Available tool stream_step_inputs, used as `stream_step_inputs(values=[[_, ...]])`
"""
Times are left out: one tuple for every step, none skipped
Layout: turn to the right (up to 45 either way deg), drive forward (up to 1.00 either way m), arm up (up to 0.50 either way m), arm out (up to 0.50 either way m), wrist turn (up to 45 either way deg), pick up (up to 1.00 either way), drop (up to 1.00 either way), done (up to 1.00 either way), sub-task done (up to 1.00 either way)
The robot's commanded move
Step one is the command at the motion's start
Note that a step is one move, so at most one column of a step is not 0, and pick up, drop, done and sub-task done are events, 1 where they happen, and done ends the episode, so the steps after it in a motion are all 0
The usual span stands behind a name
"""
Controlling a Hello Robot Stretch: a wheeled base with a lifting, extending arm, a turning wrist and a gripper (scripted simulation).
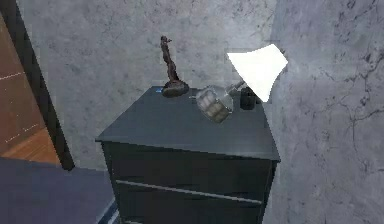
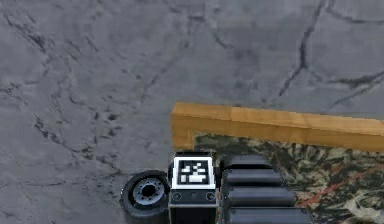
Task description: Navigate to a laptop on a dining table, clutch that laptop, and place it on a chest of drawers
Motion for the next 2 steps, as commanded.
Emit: stream_step_inputs(values=[[0.0,0.4,0.0,0.0,0.0,0.0,0.0,0.0,0.0],[0.0,0.0,0.0,0.0,0.0,0.0,0.0,1.0,0.0]])
